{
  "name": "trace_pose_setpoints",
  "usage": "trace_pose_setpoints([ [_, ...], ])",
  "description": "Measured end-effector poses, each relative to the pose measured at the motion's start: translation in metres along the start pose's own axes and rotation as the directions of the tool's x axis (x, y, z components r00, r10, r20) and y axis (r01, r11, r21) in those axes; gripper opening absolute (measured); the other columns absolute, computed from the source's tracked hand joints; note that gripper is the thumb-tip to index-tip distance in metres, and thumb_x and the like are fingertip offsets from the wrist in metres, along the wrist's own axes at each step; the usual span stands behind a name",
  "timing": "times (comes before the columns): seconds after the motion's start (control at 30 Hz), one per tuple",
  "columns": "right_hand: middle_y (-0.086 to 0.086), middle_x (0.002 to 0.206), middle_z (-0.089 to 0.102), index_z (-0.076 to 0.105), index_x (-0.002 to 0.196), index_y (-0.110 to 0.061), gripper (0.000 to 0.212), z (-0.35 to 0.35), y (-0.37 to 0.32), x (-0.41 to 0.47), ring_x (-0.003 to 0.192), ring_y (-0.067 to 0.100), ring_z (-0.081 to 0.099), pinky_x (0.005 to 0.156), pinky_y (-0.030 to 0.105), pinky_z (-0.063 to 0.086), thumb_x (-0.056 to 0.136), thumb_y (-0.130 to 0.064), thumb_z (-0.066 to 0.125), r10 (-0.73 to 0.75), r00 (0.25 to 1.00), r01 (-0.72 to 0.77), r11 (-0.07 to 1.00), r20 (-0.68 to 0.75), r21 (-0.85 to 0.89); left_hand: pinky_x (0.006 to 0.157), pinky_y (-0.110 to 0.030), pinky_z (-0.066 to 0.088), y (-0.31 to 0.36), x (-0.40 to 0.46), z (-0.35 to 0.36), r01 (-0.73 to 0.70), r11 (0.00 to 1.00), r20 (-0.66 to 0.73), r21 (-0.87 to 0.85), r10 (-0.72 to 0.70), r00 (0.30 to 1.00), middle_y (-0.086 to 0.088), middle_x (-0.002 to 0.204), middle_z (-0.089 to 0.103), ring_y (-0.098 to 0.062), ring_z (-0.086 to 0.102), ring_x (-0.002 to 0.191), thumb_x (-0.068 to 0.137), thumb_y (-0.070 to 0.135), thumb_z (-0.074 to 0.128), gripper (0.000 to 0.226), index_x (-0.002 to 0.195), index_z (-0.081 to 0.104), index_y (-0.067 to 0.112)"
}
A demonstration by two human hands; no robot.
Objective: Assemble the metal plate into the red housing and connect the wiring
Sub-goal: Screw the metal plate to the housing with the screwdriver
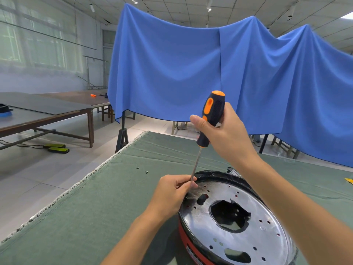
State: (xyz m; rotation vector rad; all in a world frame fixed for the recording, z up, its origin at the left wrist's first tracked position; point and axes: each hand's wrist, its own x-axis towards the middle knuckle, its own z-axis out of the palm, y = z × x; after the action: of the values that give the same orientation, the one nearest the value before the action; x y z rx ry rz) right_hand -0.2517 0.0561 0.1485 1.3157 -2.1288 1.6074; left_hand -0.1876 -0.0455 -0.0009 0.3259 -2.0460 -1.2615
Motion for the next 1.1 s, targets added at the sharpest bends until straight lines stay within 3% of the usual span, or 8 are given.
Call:
trace_pose_setpoints([
  [0.1, 0.008, 0.1, 0.066, 0.053, 0.091, -0.022, 0.015, 0.002, 0.002, -0.001, 0.095, 0.028, 0.066, 0.088, 0.051, 0.052, 0.088, -0.012, 0.063, 0.011, 0.985, -0.039, 0.987, 0.175, 0.158, 0.084, -0.031, 0.053, 0.0, 0.0, 0.0, 0.002, 1.0, -0.019, -0.002, -0.002, 1.0, 0.007, 0.081, 0.075, -0.01, 0.07, 0.085, 0.09, 0.011, 0.063, 0.014, 0.097, 0.075, 0.013],
  [0.2, 0.004, 0.088, 0.068, 0.059, 0.088, -0.018, 0.017, 0.001, 0.007, 0.0, 0.085, 0.023, 0.069, 0.08, 0.048, 0.056, 0.081, -0.01, 0.073, -0.016, 0.996, 0.005, 0.993, 0.091, 0.118, 0.085, -0.03, 0.053, 0.0, 0.0, 0.0, 0.004, 1.0, -0.014, 0.011, -0.004, 1.0, 0.008, 0.083, 0.075, -0.007, 0.069, 0.086, 0.09, 0.012, 0.063, 0.015, 0.099, 0.075, 0.013],
  [0.37, -0.014, 0.064, 0.055, 0.048, 0.082, -0.021, 0.037, 0.0, 0.011, -0.004, 0.059, -0.001, 0.064, 0.055, 0.009, 0.045, 0.072, -0.037, 0.08, -0.038, 0.999, 0.037, 0.999, -0.027, -0.022, 0.082, -0.024, 0.052, 0.0, -0.001, 0.0, 0.008, 1.0, 0.0, -0.011, -0.008, 1.0, 0.011, 0.082, 0.075, 0.0, 0.068, 0.085, 0.089, 0.011, 0.064, 0.014, 0.095, 0.076, 0.014],
  [0.53, 0.012, 0.097, 0.069, 0.059, 0.088, -0.014, 0.007, -0.001, 0.007, -0.004, 0.092, 0.028, 0.067, 0.085, 0.045, 0.055, 0.087, -0.012, 0.066, -0.006, 0.99, -0.014, 0.991, 0.144, 0.137, 0.082, -0.021, 0.052, 0.0, -0.001, -0.001, 0.008, 1.0, 0.004, -0.022, -0.008, 1.0, 0.007, 0.084, 0.075, 0.0, 0.068, 0.083, 0.09, 0.012, 0.063, 0.014, 0.099, 0.075, 0.012],
  [0.7, -0.009, 0.068, 0.059, 0.052, 0.076, -0.022, 0.033, 0.0, 0.005, -0.006, 0.057, -0.002, 0.056, 0.052, 0.007, 0.041, 0.069, -0.032, 0.083, -0.05, 0.999, 0.05, 0.999, -0.005, 0.003, 0.078, -0.021, 0.054, 0.0, -0.003, -0.001, 0.01, 0.999, 0.009, -0.041, -0.01, 1.0, 0.005, 0.086, 0.075, -0.003, 0.069, 0.083, 0.088, 0.007, 0.064, 0.016, 0.098, 0.075, 0.012],
  [0.83, 0.0, 0.081, 0.064, 0.054, 0.084, -0.017, 0.023, 0.002, 0.004, -0.005, 0.08, 0.016, 0.063, 0.065, 0.015, 0.049, 0.082, -0.032, 0.072, -0.037, 0.997, 0.037, 0.999, 0.075, -0.006, 0.079, -0.019, 0.053, 0.003, -0.004, -0.002, 0.014, 0.999, 0.028, -0.039, -0.013, 1.0, 0.001, 0.089, 0.075, -0.001, 0.069, 0.085, 0.086, -0.002, 0.06, 0.023, 0.103, 0.073, 0.008],
  [0.97, 0.019, 0.089, 0.07, 0.059, 0.09, -0.001, 0.018, 0.0, 0.003, -0.007, 0.086, 0.031, 0.067, 0.082, 0.043, 0.055, 0.086, -0.016, 0.068, -0.027, 0.994, 0.018, 0.997, 0.107, 0.081, 0.086, -0.025, 0.053, 0.005, -0.006, -0.004, 0.017, 1.0, 0.037, -0.011, -0.016, 0.999, 0.003, 0.092, 0.075, -0.002, 0.068, 0.091, 0.076, -0.015, 0.047, 0.045, 0.103, 0.072, 0.01],
  [1.1, -0.002, 0.064, 0.064, 0.06, 0.081, -0.009, 0.028, 0.005, 0.004, -0.005, 0.05, -0.001, 0.06, 0.048, 0.011, 0.044, 0.075, -0.028, 0.079, -0.038, 0.999, 0.039, 0.999, -0.031, 0.024, 0.09, -0.027, 0.053, 0.004, -0.007, -0.003, -0.005, 1.0, 0.032, -0.027, 0.006, 0.999, 0.001, 0.096, 0.074, -0.001, 0.067, 0.095, 0.072, -0.019, 0.043, 0.052, 0.105, 0.071, 0.009],
])
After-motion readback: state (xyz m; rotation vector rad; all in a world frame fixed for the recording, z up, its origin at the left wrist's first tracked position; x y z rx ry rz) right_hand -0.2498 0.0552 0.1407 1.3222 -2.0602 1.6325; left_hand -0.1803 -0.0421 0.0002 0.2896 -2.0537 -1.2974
